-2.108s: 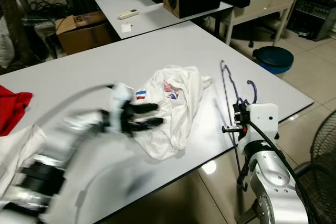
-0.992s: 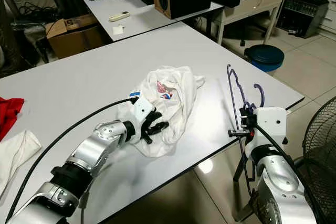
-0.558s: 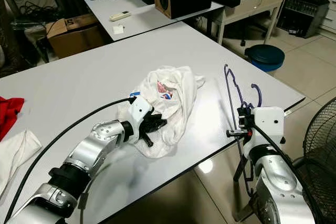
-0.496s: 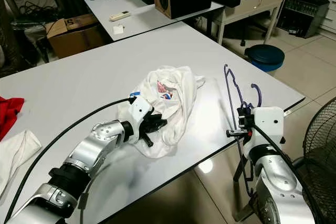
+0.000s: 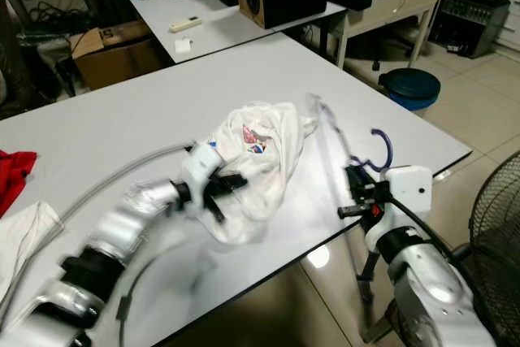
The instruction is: Hang hanger
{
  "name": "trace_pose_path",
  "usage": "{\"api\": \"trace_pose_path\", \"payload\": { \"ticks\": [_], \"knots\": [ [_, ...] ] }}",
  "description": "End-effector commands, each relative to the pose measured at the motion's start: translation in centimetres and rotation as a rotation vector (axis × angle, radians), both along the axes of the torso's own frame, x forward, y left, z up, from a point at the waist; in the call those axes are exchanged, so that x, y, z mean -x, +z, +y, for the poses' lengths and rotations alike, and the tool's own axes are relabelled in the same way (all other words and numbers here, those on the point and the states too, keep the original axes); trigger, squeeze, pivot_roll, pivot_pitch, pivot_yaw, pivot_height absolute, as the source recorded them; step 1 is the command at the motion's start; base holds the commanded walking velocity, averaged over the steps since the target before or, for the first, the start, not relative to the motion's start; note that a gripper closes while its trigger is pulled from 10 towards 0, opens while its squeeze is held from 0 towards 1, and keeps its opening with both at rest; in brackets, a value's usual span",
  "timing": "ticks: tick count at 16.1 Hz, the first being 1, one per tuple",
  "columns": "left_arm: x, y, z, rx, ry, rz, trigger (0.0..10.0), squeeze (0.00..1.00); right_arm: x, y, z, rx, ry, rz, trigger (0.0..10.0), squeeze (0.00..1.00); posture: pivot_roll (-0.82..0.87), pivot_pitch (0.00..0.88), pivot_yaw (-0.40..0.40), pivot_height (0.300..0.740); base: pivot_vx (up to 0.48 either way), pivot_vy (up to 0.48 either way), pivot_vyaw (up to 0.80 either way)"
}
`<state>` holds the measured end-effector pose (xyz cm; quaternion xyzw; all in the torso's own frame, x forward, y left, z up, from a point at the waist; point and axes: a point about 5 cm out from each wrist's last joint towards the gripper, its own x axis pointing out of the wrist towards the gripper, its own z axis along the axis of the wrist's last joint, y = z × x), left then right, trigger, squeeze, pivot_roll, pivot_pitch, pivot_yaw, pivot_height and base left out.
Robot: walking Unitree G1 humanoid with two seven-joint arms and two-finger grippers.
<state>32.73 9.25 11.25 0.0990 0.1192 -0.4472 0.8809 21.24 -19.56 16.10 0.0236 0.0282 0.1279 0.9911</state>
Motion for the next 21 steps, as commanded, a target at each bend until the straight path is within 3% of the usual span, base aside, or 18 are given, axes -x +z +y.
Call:
{"api": "trace_pose_path", "payload": {
  "ticks": [1,5,7,9,11,15,17,18,19,21],
  "knots": [
    [-1.2,3.1,1.2,0.02,-0.004,-0.083,0.0,0.0,0.9,1.1,0.5,-0.037,0.128,-0.02,10.0,0.0,-0.1,0.0,0.134,0.74,0.0,0.0,0.0],
    [-2.3,6.8,3.0,0.006,0.008,-0.182,0.0,0.0,2.4,2.1,0.4,-0.065,0.305,-0.024,10.0,0.0,-0.09,0.0,0.13,0.74,0.0,0.0,0.0],
    [-2.6,8.7,3.5,-0.017,0.027,-0.265,0.0,0.0,3.9,1.7,0.3,-0.057,0.448,0.063,10.0,0.0,-0.09,0.0,0.125,0.74,0.0,0.0,0.0],
    [-2.7,9.2,3.6,-0.036,0.04,-0.299,0.0,0.0,4.3,1.5,0.4,-0.055,0.484,0.099,10.0,0.0,-0.08,0.0,0.124,0.74,0.0,0.0,0.0],
    [-2.7,10.0,3.7,-0.015,0.06,-0.335,0.0,0.0,4.6,1.0,0.5,-0.058,0.496,0.139,10.0,0.0,-0.08,0.0,0.123,0.74,0.0,0.0,0.0],
    [-1.5,10.5,3.0,0.017,-0.059,-0.352,0.0,0.0,3.5,0.4,-0.5,-0.016,0.388,0.162,10.0,0.0,-0.06,0.0,0.112,0.74,0.0,0.0,0.0],
    [-1.2,12.3,2.9,0.184,-0.048,-0.37,0.0,0.0,3.1,0.1,-0.7,0.009,0.378,0.176,10.0,0.0,-0.06,0.0,0.109,0.74,0.0,0.0,0.0],
    [-0.9,12.8,2.8,0.226,-0.081,-0.363,0.0,0.0,3.1,-0.3,-0.3,0.019,0.397,0.191,10.0,0.0,-0.06,0.0,0.109,0.74,0.0,0.0,0.0],
    [-0.7,12.8,2.8,0.214,-0.113,-0.36,0.0,0.0,3.1,-0.6,0.1,0.027,0.413,0.203,10.0,0.0,-0.06,0.0,0.109,0.74,0.0,0.0,0.0],
    [-1.2,12.9,3.2,0.188,-0.056,-0.391,0.0,0.0,3.3,-1.3,0.6,0.049,0.448,0.24,10.0,0.0,-0.06,0.0,0.109,0.74,0.0,0.0,0.0]
  ]
}}
